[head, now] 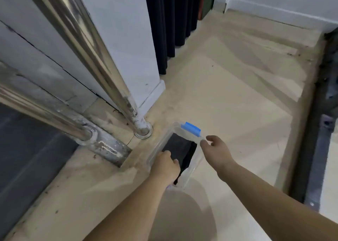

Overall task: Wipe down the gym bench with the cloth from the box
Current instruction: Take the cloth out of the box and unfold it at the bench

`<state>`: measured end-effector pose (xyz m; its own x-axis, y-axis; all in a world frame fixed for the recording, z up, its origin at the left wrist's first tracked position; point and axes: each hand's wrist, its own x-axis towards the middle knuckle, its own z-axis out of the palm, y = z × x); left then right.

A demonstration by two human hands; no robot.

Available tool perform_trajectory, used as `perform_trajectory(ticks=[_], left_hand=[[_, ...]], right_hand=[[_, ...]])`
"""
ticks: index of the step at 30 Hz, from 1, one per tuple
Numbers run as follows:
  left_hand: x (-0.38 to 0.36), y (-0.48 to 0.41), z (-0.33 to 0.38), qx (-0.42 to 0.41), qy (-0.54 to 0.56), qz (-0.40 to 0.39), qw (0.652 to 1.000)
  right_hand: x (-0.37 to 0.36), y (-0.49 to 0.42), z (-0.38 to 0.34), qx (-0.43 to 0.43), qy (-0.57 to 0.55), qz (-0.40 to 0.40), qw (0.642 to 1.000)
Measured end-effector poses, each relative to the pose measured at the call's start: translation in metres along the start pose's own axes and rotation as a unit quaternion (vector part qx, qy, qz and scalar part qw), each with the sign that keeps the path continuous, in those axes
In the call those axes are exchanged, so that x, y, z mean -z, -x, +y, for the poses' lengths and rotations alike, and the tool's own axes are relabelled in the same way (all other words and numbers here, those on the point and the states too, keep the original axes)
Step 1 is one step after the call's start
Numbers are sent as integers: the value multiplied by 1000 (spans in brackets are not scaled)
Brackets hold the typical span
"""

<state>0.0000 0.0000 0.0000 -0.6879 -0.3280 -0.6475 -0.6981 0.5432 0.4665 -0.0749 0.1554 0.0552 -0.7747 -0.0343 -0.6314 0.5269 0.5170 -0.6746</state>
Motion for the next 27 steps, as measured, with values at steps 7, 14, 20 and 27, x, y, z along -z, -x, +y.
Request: perform_trajectory(ticks=[7, 14, 20, 27], left_hand=[[-44, -73, -27, 59, -30, 16, 998], [-67, -94, -24, 110, -78, 30, 990], [-73, -98, -17, 84, -79, 29, 993], [9, -22, 53, -9, 118, 84, 989]], right_hand=[[-28, -49, 54, -15, 71, -22, 997], [-37, -58, 63, -77, -64, -6, 995], [-38, -63, 67, -76, -74, 6, 994], [0, -14, 25, -46, -34, 88, 994]])
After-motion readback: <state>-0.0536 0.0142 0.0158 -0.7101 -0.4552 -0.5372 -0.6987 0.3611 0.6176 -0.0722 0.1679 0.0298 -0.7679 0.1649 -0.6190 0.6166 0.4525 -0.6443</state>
